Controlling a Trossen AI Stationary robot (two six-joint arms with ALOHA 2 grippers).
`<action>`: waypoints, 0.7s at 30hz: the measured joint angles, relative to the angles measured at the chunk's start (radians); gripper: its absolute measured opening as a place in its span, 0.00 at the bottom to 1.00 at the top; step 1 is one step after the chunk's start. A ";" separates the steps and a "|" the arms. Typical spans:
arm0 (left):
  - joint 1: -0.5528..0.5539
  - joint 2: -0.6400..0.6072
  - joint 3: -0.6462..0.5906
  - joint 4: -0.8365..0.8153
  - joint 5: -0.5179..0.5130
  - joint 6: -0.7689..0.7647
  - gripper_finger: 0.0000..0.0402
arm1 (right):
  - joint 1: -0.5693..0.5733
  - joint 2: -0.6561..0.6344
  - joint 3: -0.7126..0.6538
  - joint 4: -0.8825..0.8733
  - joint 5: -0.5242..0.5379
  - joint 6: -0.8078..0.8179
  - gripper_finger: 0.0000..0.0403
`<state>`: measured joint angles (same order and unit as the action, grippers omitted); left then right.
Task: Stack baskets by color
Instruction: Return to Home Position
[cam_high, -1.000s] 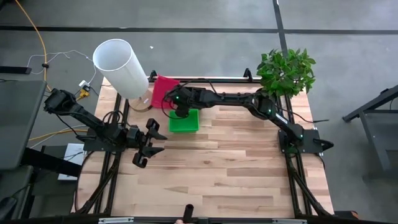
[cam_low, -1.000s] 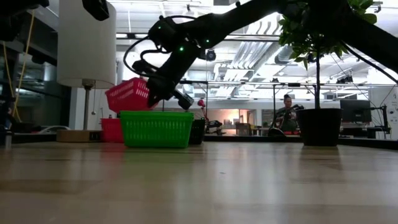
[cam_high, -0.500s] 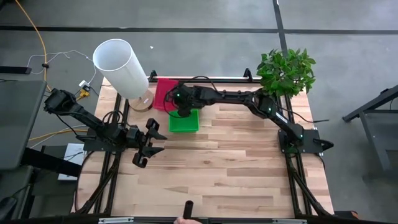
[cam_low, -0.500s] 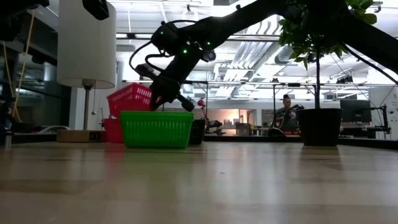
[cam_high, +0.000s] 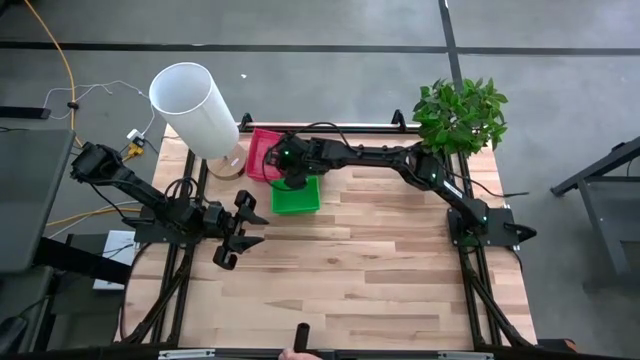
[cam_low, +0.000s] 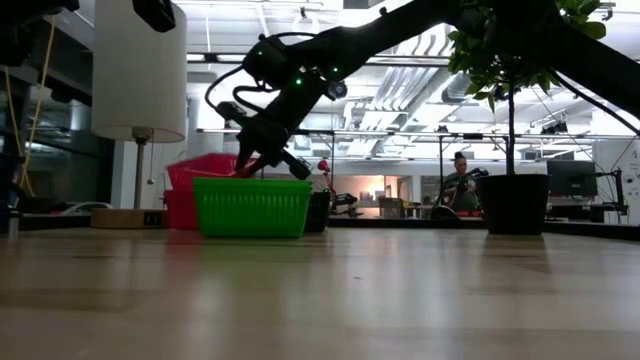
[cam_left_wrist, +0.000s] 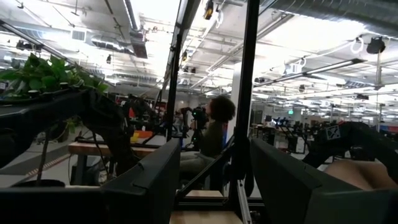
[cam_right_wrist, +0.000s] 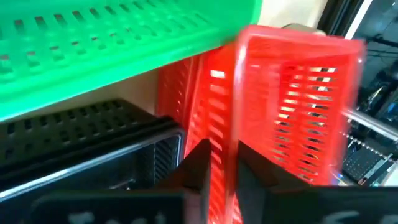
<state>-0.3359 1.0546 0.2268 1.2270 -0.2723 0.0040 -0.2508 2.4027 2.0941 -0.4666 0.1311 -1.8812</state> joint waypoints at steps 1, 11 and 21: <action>0.000 0.000 0.000 0.000 0.000 0.000 0.46 | 0.001 0.000 0.000 0.000 -0.005 0.005 0.13; 0.000 0.000 0.000 -0.004 0.000 0.000 0.46 | 0.018 0.000 0.000 0.025 0.037 0.086 0.43; 0.000 0.000 0.000 -0.004 0.000 0.000 0.46 | 0.054 -0.054 -0.001 -0.038 0.296 0.300 0.48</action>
<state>-0.3357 1.0546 0.2268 1.2232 -0.2722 0.0040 -0.1965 2.3490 2.0930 -0.5047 0.4271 -1.5807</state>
